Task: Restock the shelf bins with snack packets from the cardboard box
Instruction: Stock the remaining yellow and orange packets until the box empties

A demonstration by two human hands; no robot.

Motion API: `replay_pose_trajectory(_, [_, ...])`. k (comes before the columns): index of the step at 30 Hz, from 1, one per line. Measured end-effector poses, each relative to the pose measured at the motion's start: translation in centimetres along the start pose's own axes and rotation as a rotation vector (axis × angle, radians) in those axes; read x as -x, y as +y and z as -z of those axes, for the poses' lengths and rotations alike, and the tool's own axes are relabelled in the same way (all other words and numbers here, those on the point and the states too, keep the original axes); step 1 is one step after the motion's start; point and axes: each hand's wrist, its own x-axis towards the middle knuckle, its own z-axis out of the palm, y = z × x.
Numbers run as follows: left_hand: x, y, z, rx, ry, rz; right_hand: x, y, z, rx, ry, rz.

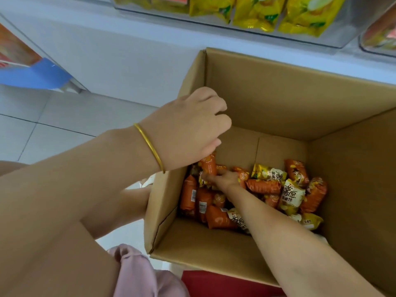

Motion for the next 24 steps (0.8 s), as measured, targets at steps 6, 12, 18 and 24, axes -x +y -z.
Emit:
replay_pose_trajectory(6, [-0.9,1.5,-0.2,0.0,-0.151,0.094,1.5,1.2,1.5,-0.208,-0.168,-0.056])
replay_pose_trajectory(12, [-0.7,2.2,0.1,0.024,-0.106,0.08,0.6,0.8,1.1,-0.353,-0.175,-0.092])
replay_pose_trajectory(18, [-0.3,1.5,-0.4,0.065,-0.105,0.109,0.2,0.9,0.4,-0.379,-0.176,-0.133])
replay_pose_trajectory(24, [-0.7,1.1,-1.4,0.005,-0.113,0.083,1.3,0.8,1.7,-0.443,-0.114,0.001])
